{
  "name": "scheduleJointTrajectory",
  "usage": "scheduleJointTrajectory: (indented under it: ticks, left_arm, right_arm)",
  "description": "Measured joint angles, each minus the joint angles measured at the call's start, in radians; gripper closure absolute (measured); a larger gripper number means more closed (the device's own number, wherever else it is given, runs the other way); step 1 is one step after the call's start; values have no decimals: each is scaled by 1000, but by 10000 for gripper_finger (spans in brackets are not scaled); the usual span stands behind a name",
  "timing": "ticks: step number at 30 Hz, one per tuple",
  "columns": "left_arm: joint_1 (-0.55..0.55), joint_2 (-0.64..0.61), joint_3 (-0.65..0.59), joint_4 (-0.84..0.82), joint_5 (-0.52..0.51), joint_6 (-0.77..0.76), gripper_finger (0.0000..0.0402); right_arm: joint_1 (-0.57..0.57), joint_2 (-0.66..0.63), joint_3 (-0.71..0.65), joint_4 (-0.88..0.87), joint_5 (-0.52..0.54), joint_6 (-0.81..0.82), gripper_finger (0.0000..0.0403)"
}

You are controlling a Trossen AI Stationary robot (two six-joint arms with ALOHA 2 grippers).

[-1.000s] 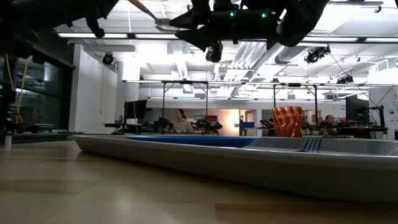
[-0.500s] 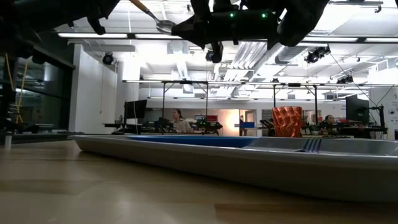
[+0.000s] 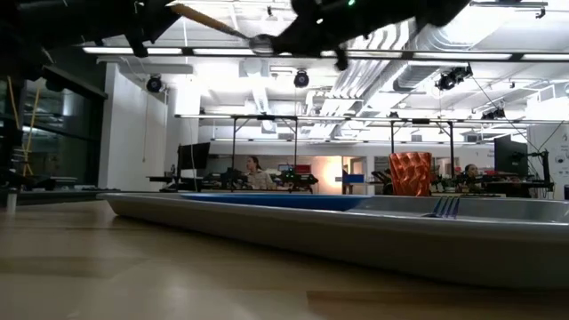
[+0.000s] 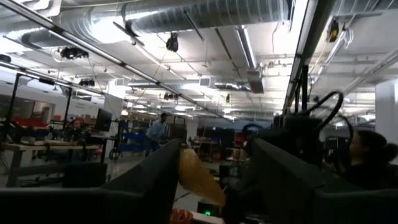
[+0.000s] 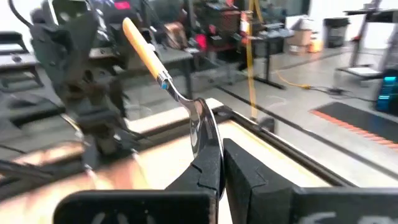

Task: Pick and place plate/cup/fork/spoon on tray
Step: Put the yellow spoon on the right side of the gray serving tray

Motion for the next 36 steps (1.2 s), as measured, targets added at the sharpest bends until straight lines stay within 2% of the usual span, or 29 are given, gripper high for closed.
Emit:
scheduleJointTrajectory:
  ticks: [7,11,14,19,23,29,36]
  left_arm:
    - [-1,-104,47,-256,-1,-4,185]
    - [-1,-129,110,-464,-2,-5,184]
    - [0,-128,165,-642,-11,-4,183]
    - [3,-113,263,-945,-17,-43,183]
    - [3,-93,315,-1113,47,-105,183]
    - [3,-55,333,-1190,237,-140,183]
    - [3,12,332,-1218,331,-171,183]
  right_arm:
    - [60,-238,0,-344,180,-1,402]
    - [103,-347,1,-459,164,-1,403]
    - [127,-358,53,-659,124,61,403]
    - [136,-250,222,-1104,49,239,403]
    - [130,-117,372,-1304,-16,279,403]
    - [125,85,588,-1448,-46,242,403]
    - [125,243,796,-1492,-130,148,403]
